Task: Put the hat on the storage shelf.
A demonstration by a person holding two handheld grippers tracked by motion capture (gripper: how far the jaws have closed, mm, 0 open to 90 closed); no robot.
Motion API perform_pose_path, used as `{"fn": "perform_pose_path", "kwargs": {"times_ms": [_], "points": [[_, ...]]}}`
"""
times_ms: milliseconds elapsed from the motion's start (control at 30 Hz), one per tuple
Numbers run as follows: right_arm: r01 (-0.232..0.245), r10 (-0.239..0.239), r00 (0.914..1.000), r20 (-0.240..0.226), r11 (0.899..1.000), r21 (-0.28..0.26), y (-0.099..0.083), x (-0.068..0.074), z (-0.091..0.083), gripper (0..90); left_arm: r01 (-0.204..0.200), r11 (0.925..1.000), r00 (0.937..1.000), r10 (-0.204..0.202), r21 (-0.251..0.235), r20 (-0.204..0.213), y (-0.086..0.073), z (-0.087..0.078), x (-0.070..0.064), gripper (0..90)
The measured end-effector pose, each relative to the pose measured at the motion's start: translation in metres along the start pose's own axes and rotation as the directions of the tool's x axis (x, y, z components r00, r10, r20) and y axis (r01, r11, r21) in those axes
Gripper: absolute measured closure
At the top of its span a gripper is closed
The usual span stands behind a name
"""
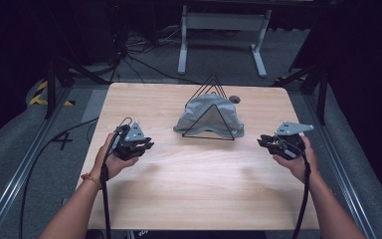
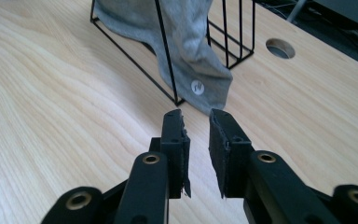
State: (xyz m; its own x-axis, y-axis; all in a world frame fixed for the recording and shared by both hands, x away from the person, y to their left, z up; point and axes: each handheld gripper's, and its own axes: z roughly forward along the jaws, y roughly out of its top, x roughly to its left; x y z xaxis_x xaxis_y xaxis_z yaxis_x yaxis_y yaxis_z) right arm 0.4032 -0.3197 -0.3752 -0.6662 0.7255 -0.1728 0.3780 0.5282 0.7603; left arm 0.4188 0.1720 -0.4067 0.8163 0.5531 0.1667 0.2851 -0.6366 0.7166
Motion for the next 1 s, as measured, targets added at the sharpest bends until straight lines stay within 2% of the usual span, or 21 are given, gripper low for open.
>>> {"fn": "perform_pose_path", "kwargs": {"times_ms": [333, 467, 567, 600, 700, 800, 833, 867, 933, 1000], "points": [[-0.028, 0.027, 0.9995, 0.015, 1.0, 0.012, -0.036, 0.002, -0.012, 71.6, -0.025, 0.9983, 0.9996, 0.024, 0.053, 0.011, -0.027, 0.001, -0.013, 74.4], [-0.034, 0.033, 0.999, 0.029, 0.999, 0.023, -0.053, 0.002, -0.019, 70.1, -0.022, 0.9985, 0.9996, 0.021, 0.049, 0.02, -0.037, 0.0, -0.016, 72.6], [-0.047, 0.046, 0.9985, 0.027, 0.999, 0.021, -0.059, 0.003, -0.021, 69.0, -0.018, 0.9976, 0.9996, 0.016, 0.067, 0.025, -0.042, -0.002, -0.018, 71.3], [-0.046, 0.045, 0.9985, 0.03, 0.999, 0.021, -0.062, 0.003, -0.021, 68.6, -0.012, 0.9983, 0.9996, 0.01, 0.056, 0.027, -0.044, -0.003, -0.018, 70.9], [-0.053, 0.052, 0.9981, 0.034, 0.998, 0.031, -0.071, 0.004, -0.023, 66.7, -0.016, 0.9981, 0.9997, 0.015, 0.06, 0.018, -0.051, -0.005, -0.02, 69.2], [-0.06, 0.058, 0.9977, 0.035, 0.997, 0.043, -0.081, 0.005, -0.024, 62.1, -0.024, 0.9967, 0.9997, 0.023, 0.078, 0.011, -0.058, -0.004, -0.023, 64.5], [-0.065, 0.063, 0.9973, 0.038, 0.997, 0.045, -0.087, 0.005, -0.025, 57.5, -0.028, 0.9966, 0.9995, 0.027, 0.078, 0.017, -0.064, -0.003, -0.025, 59.7], [-0.065, 0.063, 0.9973, 0.038, 0.997, 0.045, -0.087, 0.005, -0.025, 57.5, -0.028, 0.9966, 0.9995, 0.027, 0.078, 0.017, -0.064, -0.003, -0.025, 57.9], [-0.082, 0.08, 0.9962, 0.034, 0.996, 0.048, -0.094, 0.005, -0.026, 51.4, -0.02, 0.9972, 0.9993, 0.017, 0.071, 0.034, -0.07, -0.002, -0.027, 56.0], [-0.091, 0.09, 0.9953, 0.036, 0.995, 0.048, -0.101, 0.004, -0.026, 48.0, -0.012, 0.9977, 0.9995, 0.01, 0.067, 0.03, -0.075, -0.001, -0.029, 50.7]]}}
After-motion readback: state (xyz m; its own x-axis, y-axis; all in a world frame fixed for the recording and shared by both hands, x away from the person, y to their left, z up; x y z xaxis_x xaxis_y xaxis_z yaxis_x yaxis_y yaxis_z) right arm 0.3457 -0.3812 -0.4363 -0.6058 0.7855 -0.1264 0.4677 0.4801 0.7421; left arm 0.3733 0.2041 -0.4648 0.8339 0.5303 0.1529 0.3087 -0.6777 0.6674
